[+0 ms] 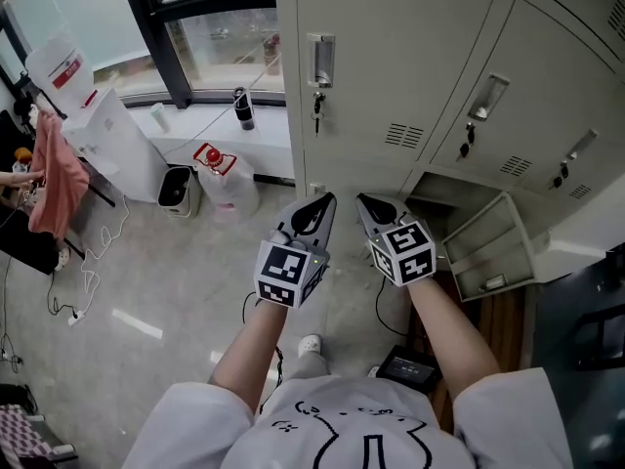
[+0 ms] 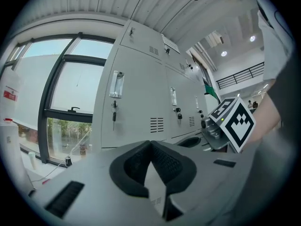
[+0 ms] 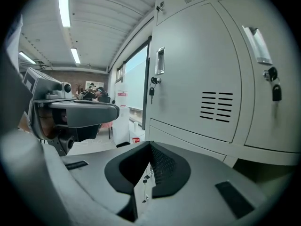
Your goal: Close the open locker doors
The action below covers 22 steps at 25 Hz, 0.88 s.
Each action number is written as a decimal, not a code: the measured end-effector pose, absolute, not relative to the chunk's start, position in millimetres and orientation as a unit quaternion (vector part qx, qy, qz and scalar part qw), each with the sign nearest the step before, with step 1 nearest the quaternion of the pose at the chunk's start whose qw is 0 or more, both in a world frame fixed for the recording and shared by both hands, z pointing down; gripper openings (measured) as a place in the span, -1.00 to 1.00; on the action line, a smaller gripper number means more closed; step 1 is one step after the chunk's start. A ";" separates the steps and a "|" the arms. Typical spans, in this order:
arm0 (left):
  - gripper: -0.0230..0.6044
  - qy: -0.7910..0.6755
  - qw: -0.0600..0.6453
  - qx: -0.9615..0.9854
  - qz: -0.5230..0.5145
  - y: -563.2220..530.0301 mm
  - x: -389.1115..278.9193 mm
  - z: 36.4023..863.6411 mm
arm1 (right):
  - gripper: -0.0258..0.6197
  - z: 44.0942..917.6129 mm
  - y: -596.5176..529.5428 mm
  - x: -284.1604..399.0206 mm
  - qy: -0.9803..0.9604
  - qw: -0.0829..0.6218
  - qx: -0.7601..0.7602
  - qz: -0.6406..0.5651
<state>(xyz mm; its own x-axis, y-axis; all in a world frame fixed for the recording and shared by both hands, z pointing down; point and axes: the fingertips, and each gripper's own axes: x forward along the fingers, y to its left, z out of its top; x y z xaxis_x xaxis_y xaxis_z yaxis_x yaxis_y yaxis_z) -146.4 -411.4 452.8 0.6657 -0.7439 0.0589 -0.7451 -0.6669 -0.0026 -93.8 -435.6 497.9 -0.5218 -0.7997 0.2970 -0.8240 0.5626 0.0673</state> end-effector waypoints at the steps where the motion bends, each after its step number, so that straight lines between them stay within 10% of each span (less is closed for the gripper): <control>1: -0.86 -0.407 0.011 0.913 0.029 -405.8 -139.4 452.3 | -0.87 495.8 -429.5 -88.5 -0.871 0.147 0.466 0.040; 22: -0.86 -0.402 -0.032 0.915 -0.002 -311.6 -36.2 410.6 | -0.87 457.9 -328.5 2.1 -0.874 0.101 0.475 0.020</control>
<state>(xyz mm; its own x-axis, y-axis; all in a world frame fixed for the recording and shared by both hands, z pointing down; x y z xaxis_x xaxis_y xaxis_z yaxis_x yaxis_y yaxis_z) -36.2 -311.6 410.6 0.6771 -0.7353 -0.0298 -0.7356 -0.6751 -0.0563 2.1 -328.5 457.9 -0.5292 -0.8258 0.1950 -0.8339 0.5486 0.0603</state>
